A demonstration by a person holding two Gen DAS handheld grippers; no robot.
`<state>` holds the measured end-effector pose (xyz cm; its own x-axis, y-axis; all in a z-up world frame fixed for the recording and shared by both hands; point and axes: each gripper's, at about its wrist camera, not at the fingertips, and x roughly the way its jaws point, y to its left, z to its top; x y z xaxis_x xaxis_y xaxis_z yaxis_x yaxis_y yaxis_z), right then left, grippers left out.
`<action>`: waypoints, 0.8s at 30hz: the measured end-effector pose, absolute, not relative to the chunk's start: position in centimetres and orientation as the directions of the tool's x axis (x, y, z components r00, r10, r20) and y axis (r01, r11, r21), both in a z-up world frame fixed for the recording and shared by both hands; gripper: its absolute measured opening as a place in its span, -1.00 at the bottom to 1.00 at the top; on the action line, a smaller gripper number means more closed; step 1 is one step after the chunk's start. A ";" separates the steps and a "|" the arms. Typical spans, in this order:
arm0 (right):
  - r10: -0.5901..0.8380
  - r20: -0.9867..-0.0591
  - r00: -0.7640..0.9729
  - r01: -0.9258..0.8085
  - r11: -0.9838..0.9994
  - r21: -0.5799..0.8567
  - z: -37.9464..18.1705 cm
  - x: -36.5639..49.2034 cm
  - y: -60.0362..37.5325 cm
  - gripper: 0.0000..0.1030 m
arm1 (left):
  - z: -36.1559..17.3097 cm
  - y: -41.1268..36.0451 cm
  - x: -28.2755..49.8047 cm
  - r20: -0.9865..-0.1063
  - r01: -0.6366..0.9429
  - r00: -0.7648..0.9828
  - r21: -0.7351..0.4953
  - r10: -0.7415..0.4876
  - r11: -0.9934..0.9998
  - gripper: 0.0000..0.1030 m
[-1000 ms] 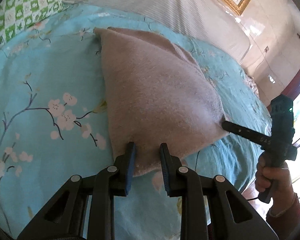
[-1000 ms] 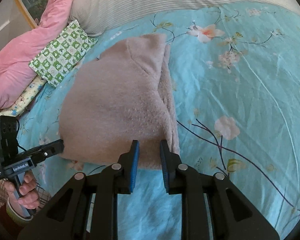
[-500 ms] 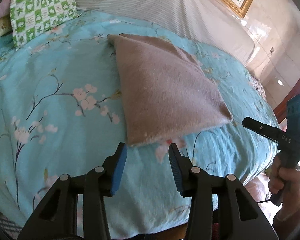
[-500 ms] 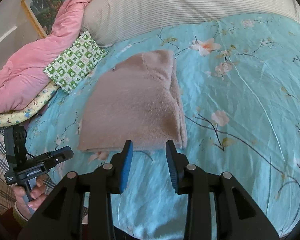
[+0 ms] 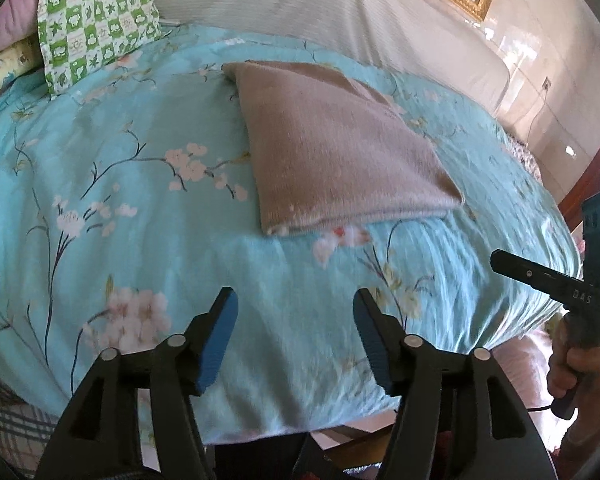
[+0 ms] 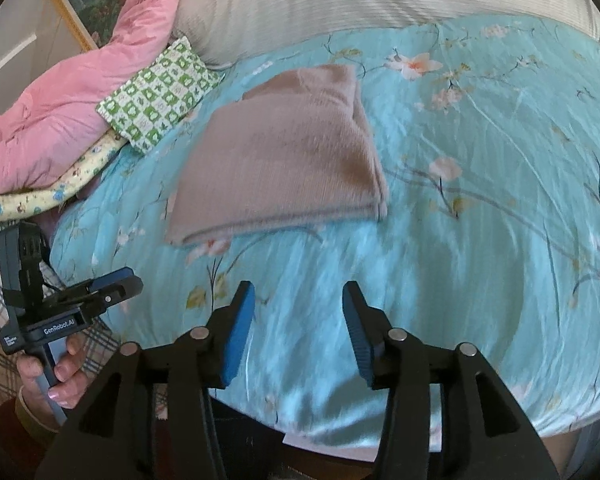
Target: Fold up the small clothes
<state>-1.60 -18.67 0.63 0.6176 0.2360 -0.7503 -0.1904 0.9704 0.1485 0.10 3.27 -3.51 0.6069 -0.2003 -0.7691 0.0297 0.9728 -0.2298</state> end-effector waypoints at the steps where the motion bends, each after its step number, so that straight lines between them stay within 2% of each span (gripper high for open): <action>1: 0.233 -0.754 0.615 -0.189 0.971 0.146 0.4 -2.0 -18.6 0.00 | -3.6 3.2 -0.3 -0.771 0.028 0.605 -0.225 -0.196 0.974 0.29; 4: 0.226 -0.763 0.606 -0.194 0.972 0.134 -0.2 -2.8 -18.3 0.18 | -3.9 3.1 -1.0 -0.775 0.031 0.601 -0.222 -0.196 0.974 0.40; 9: 0.210 -0.773 0.599 -0.201 0.974 0.109 -0.8 -3.7 -17.8 0.33 | -4.1 2.8 -1.9 -0.781 0.024 0.600 -0.197 -0.172 0.980 0.53; 13: 0.196 -0.773 0.603 -0.205 0.975 0.086 -0.9 -4.0 -17.5 0.46 | -4.1 2.6 -2.2 -0.784 0.026 0.601 -0.173 -0.153 0.985 0.56; 24: 0.195 -0.763 0.616 -0.218 0.973 0.073 -0.4 -3.3 -17.3 0.54 | -3.5 3.5 -1.1 -0.776 0.013 0.615 -0.168 -0.141 0.986 0.57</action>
